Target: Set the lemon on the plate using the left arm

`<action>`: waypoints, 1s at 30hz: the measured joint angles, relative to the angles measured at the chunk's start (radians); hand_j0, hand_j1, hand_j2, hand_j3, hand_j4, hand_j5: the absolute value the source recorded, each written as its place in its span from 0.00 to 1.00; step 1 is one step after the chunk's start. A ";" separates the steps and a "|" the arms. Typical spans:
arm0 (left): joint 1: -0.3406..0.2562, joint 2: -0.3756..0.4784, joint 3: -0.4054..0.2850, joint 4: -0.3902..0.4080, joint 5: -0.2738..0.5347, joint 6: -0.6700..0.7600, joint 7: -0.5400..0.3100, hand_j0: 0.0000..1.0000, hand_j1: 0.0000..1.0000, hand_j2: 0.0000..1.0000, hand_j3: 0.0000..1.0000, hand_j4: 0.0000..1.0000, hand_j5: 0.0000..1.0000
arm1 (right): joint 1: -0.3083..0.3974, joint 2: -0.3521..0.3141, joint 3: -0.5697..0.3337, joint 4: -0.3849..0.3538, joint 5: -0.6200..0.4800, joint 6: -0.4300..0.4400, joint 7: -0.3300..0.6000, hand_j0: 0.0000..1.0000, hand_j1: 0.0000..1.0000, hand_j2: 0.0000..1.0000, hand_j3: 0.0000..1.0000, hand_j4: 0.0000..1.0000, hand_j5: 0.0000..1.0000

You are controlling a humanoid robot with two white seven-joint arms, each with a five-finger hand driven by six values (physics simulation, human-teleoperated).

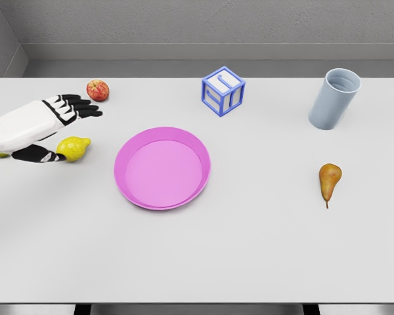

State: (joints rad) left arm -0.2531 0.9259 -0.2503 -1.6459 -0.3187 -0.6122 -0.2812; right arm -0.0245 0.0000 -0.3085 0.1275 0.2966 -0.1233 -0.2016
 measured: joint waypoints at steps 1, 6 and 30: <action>0.000 0.000 0.004 0.001 -0.001 0.000 -0.001 1.00 1.00 1.00 1.00 1.00 1.00 | 0.000 0.000 -0.001 -0.001 0.000 0.000 0.000 1.00 1.00 1.00 1.00 1.00 1.00; -0.002 -0.003 0.017 0.070 -0.008 0.000 -0.064 1.00 1.00 1.00 1.00 1.00 1.00 | 0.002 0.000 0.001 0.001 0.000 0.001 -0.001 1.00 1.00 1.00 1.00 1.00 1.00; -0.247 -0.155 -0.230 0.420 -0.183 0.000 -0.203 1.00 1.00 1.00 1.00 1.00 1.00 | 0.002 0.000 0.002 0.001 0.000 0.001 -0.001 1.00 1.00 1.00 1.00 1.00 1.00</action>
State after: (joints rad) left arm -0.5001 0.7706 -0.4803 -1.2259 -0.5014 -0.6124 -0.4838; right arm -0.0230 0.0000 -0.3069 0.1289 0.2966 -0.1227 -0.2025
